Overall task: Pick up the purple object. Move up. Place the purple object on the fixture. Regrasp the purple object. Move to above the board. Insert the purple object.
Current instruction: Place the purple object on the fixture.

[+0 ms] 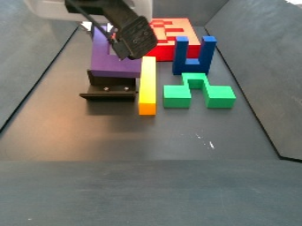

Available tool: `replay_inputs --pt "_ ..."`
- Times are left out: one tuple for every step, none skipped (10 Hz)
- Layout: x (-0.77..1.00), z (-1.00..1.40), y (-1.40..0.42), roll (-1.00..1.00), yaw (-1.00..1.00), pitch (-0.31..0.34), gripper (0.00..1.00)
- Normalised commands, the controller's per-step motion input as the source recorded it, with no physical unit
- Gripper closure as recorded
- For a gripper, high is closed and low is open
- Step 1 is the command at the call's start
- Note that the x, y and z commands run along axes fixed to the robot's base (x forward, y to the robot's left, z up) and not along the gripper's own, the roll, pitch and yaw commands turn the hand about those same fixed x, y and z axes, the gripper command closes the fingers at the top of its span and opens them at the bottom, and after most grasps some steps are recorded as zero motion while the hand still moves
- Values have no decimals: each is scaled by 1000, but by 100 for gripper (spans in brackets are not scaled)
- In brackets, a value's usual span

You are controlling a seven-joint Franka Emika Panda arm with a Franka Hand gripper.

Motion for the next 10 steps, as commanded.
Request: replay_inputs --pt "746 -91 -97 -646 0 186 100" --pt "629 -234 -11 -543 0 200 100" --pt "469 -297 0 -69 0 143 100" --pt "360 -300 -6 17 -14 100 100" --pt "343 -194 -31 0 -23 17 100" --pt "400 -163 -63 0 -14 0 100" --pt "386 -154 -89 -26 -14 0 100" --pt "349 -174 -63 -83 -17 0 100" --pt "226 -77 0 -391 0 0 100" --pt "163 -83 0 -420 -9 -34 100"
